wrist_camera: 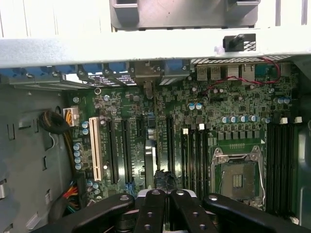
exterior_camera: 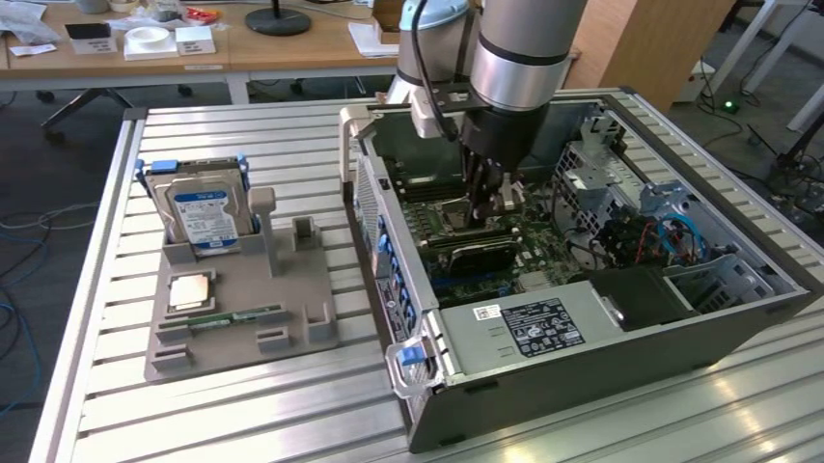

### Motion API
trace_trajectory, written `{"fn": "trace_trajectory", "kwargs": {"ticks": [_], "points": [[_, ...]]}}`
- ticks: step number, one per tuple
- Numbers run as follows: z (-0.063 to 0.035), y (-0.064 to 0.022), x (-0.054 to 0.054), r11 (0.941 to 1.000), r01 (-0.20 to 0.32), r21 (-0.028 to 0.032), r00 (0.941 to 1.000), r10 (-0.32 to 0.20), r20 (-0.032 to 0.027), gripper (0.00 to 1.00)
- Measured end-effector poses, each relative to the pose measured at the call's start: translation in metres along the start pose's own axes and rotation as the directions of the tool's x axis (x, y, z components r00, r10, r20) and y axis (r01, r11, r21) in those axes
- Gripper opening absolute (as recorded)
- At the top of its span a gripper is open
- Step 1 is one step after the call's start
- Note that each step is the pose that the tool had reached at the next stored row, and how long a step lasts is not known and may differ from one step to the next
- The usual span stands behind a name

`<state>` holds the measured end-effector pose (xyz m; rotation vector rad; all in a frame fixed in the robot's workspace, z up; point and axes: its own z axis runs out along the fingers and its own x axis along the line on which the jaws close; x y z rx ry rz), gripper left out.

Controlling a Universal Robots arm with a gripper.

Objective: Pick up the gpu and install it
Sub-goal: 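Press down on the gpu until it lock into place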

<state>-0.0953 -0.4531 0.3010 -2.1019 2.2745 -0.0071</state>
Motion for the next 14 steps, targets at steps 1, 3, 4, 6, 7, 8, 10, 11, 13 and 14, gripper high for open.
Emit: {"fn": "trace_trajectory", "kwargs": {"ticks": [1,3,4,6,7,8,10,11,13,14], "points": [[0.0014,0.0001,0.000,1.0000,0.000,-0.0001,1.0000,0.000,-0.0001,0.11],[0.0047,0.0002,0.000,1.0000,0.000,-0.0001,1.0000,0.000,-0.0002,0.11],[0.0062,0.0003,0.000,1.0000,0.000,-0.0001,1.0000,0.000,-0.0002,0.11],[0.0090,0.0004,0.000,1.0000,0.000,-0.0001,1.0000,0.000,-0.0002,0.11],[0.0100,0.0005,0.000,1.0000,0.000,-0.0001,1.0000,0.000,-0.0002,0.11],[0.0108,0.0005,0.000,1.0000,0.000,-0.0002,1.0000,0.000,-0.0002,0.11],[0.0120,0.0005,0.000,1.0000,0.000,-0.0001,1.0000,0.000,-0.0002,0.11],[0.0128,0.0005,0.000,1.0000,0.000,-0.0001,1.0000,0.000,-0.0002,0.11],[0.0153,0.0006,0.000,1.0000,0.000,-0.0001,1.0000,0.000,-0.0003,0.11],[0.0169,0.0007,0.000,1.0000,0.000,-0.0002,1.0000,0.000,-0.0002,0.11]]}}
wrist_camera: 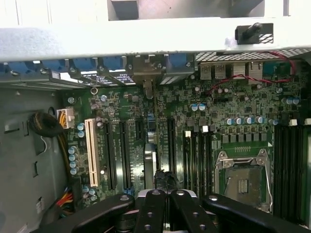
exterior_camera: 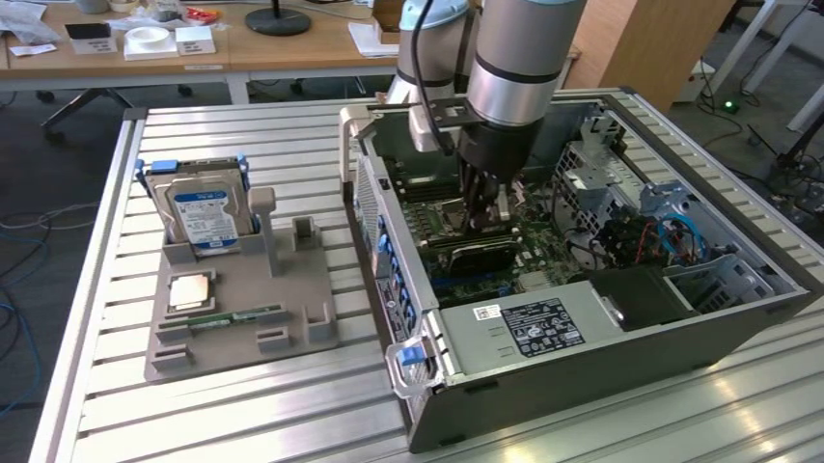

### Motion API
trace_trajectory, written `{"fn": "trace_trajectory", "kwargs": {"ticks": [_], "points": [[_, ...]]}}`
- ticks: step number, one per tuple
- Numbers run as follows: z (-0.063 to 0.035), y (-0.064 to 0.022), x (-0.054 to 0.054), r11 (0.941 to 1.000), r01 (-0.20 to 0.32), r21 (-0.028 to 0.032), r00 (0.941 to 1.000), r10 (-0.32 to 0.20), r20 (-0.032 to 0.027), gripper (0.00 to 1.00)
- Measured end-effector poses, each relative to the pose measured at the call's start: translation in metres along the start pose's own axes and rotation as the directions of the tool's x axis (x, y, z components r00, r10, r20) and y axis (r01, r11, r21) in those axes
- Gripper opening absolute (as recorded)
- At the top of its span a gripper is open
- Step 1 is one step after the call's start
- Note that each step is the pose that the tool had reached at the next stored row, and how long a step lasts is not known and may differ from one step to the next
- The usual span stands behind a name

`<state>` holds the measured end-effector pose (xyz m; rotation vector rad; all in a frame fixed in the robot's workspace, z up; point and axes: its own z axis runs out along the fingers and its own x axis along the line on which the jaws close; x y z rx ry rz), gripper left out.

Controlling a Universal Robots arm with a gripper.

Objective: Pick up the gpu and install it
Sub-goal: 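Press down on the gpu until it lock into place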

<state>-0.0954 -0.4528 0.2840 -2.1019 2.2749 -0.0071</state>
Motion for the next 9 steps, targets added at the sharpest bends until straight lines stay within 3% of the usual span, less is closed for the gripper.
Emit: {"fn": "trace_trajectory", "kwargs": {"ticks": [9], "points": [[0.0087,0.0003,0.0002,1.0000,0.000,0.0000,1.0000,0.000,0.0000,0.11]]}}
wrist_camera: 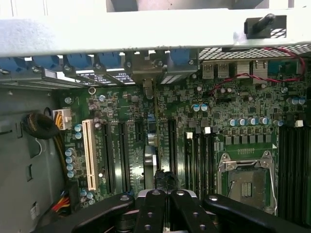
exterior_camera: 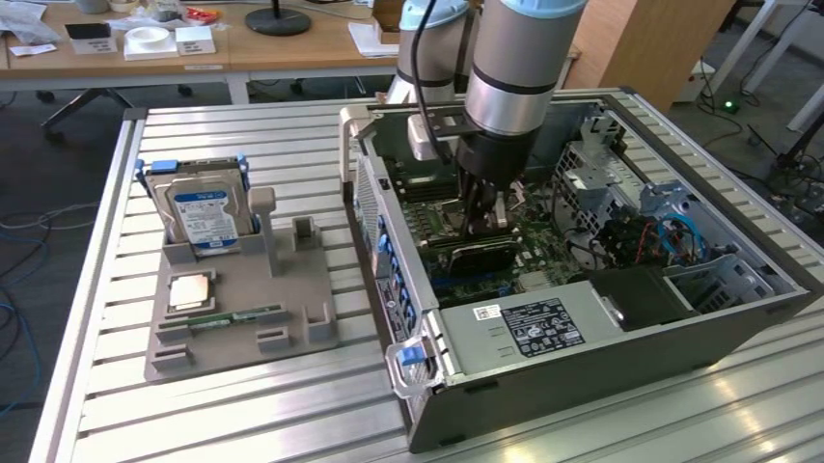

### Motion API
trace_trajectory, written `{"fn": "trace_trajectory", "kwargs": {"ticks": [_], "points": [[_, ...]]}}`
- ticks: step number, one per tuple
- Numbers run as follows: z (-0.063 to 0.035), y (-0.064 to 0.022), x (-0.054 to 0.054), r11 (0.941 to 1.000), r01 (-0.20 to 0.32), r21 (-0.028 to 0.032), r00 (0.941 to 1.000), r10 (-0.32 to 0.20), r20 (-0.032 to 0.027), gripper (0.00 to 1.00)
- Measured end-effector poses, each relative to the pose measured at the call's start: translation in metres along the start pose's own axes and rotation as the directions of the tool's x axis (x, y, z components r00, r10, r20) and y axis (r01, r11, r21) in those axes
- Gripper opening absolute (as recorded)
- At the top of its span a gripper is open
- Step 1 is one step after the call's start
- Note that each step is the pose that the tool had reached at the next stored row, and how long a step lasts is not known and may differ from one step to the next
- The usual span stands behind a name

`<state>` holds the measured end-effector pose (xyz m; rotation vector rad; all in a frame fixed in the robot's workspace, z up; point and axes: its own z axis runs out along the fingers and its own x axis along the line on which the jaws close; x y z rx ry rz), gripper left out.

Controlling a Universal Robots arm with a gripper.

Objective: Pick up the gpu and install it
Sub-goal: 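Press down on the gpu until it lock into place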

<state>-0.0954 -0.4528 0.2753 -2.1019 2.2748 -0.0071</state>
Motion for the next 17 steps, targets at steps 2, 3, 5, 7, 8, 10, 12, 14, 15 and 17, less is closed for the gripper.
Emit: {"fn": "trace_trajectory", "kwargs": {"ticks": [2,3,5,7,8,10,12,14,15,17], "points": [[0.0014,0.0001,0.0000,1.0000,0.000,0.0000,1.0000,0.000,0.0001,0.11],[0.0022,0.0001,0.0001,1.0000,0.000,0.0000,1.0000,0.000,-0.0001,0.11],[0.0035,0.0001,0.0001,1.0000,0.000,0.0000,1.0000,0.000,0.0000,0.11],[0.0036,0.0001,0.0001,1.0000,0.000,-0.0001,1.0000,0.000,-0.0004,0.11],[0.0038,0.0001,0.0000,1.0000,0.000,-0.0001,1.0000,0.000,-0.0002,0.11],[0.0041,0.0002,-0.0001,1.0000,0.000,0.0000,1.0000,0.000,0.0000,0.11],[0.0043,0.0002,-0.0001,1.0000,0.000,0.0000,1.0000,0.000,-0.0001,0.11],[0.0052,0.0002,-0.0002,1.0000,0.000,0.0002,1.0000,0.000,0.0003,0.11],[0.0060,0.0002,-0.0001,1.0000,0.000,0.0002,1.0000,0.000,0.0003,0.11],[0.0070,0.0003,-0.0001,1.0000,0.000,0.0000,1.0000,0.000,-0.0001,0.11]]}}
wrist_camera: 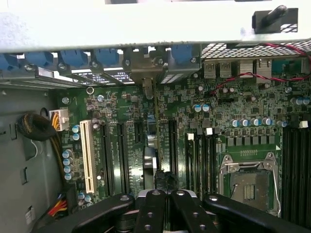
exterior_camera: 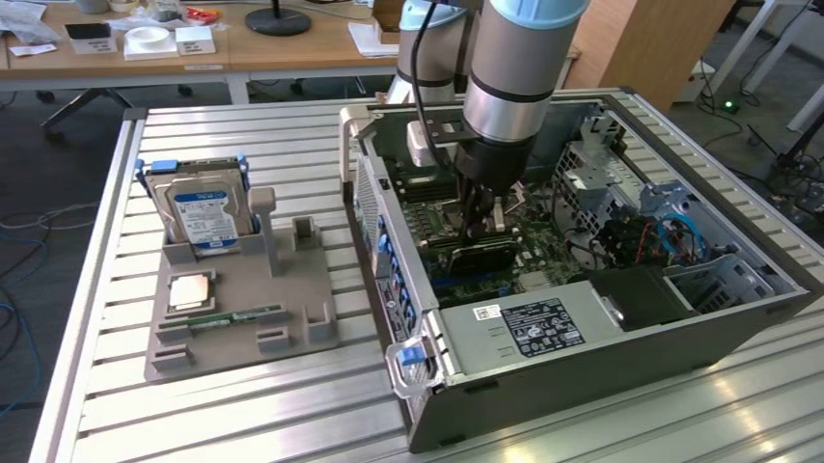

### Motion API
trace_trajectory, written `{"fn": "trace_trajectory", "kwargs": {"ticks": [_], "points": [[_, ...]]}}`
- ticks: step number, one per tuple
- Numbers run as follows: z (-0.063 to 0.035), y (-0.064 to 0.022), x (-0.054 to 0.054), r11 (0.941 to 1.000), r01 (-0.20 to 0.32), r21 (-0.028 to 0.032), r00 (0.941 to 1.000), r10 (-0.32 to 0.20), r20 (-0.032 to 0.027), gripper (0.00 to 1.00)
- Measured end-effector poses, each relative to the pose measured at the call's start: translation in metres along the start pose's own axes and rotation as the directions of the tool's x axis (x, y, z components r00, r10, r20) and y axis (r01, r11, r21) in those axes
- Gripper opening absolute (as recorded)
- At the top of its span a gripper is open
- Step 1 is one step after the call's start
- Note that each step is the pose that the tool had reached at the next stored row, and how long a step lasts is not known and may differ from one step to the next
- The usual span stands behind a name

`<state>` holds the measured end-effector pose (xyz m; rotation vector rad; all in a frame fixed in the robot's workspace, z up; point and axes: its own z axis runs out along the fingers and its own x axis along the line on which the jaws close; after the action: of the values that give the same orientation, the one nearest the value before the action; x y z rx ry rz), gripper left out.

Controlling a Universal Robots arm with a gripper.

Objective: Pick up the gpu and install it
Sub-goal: 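Press down on the gpu until it lock into place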

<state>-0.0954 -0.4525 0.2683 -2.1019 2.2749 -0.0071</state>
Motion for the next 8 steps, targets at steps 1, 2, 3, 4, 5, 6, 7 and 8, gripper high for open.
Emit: {"fn": "trace_trajectory", "kwargs": {"ticks": [1,2,3,4,5,6,7,8], "points": [[-0.0001,0.0000,0.0000,1.0000,0.000,0.0000,1.0000,0.000,-0.0001,0.11],[-0.0001,0.0000,0.0000,1.0000,0.000,-0.0001,1.0000,0.000,-0.0001,0.11],[0.0000,0.0000,0.0000,1.0000,0.000,0.0000,1.0000,0.000,-0.0001,0.11],[0.0000,0.0000,0.0000,1.0000,0.000,0.0000,1.0000,0.000,-0.0001,0.11],[0.0003,0.0000,0.0000,1.0000,0.000,0.0000,1.0000,0.000,0.0001,0.11],[0.0009,0.0001,0.0000,1.0000,0.000,0.0003,1.0000,0.000,0.0005,0.11],[0.0014,0.0002,0.0000,1.0000,0.000,0.0002,1.0000,0.000,0.0003,0.11],[0.0014,0.0002,0.0001,1.0000,0.000,0.0000,1.0000,0.000,0.0001,0.11]]}}
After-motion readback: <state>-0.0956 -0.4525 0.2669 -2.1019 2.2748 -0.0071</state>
